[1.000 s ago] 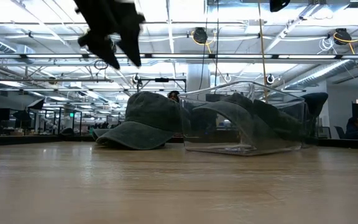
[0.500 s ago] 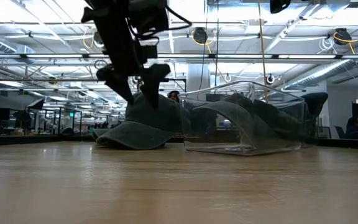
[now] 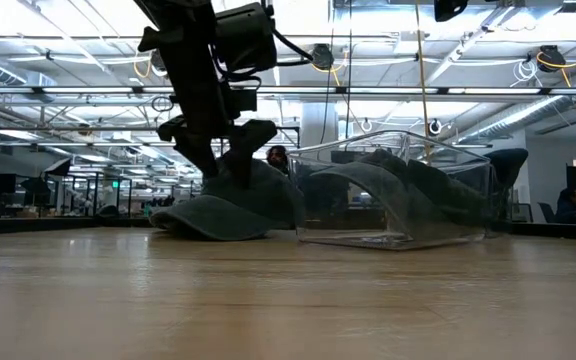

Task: Pick & Place hat
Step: Put the bottom gray cap into the bottom transparent bin

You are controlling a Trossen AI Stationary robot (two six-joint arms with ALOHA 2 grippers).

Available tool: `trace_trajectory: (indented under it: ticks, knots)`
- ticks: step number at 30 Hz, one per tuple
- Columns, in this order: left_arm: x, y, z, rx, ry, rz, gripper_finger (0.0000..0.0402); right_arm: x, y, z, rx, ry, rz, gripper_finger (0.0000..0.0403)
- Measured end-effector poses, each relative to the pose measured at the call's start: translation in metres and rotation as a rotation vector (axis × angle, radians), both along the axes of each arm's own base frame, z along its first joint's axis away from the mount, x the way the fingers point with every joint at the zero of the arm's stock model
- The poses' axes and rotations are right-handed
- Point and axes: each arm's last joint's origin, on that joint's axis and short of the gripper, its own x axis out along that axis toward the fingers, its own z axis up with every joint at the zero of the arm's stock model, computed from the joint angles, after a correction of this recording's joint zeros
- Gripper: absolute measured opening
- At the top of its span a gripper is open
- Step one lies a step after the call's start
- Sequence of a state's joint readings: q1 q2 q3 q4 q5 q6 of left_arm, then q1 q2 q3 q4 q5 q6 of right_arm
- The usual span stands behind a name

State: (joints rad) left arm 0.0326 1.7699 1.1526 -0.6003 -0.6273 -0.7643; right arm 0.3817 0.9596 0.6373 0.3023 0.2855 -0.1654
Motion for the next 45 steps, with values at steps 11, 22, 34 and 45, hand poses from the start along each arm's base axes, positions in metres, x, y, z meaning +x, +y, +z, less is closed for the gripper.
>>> trace_trajectory:
  ticks: [11,22,34,45]
  knots:
    - [-0.005,0.01,-0.004,-0.166,0.028,0.007,0.0015,0.0,0.0,0.0,0.001,0.0,0.0,0.0]
    - [-0.01,-0.004,0.015,-0.104,0.027,-0.086,0.0006,0.0,0.0,0.0,0.0,0.001,0.0,0.0]
    - [-0.047,-0.062,0.086,0.051,-0.045,-0.437,0.0005,0.001,0.0,-0.002,0.027,0.013,-0.004,0.0]
    - [-0.082,-0.153,0.099,0.564,0.188,-0.919,0.0005,0.007,0.003,-0.01,0.013,0.055,-0.006,0.0]
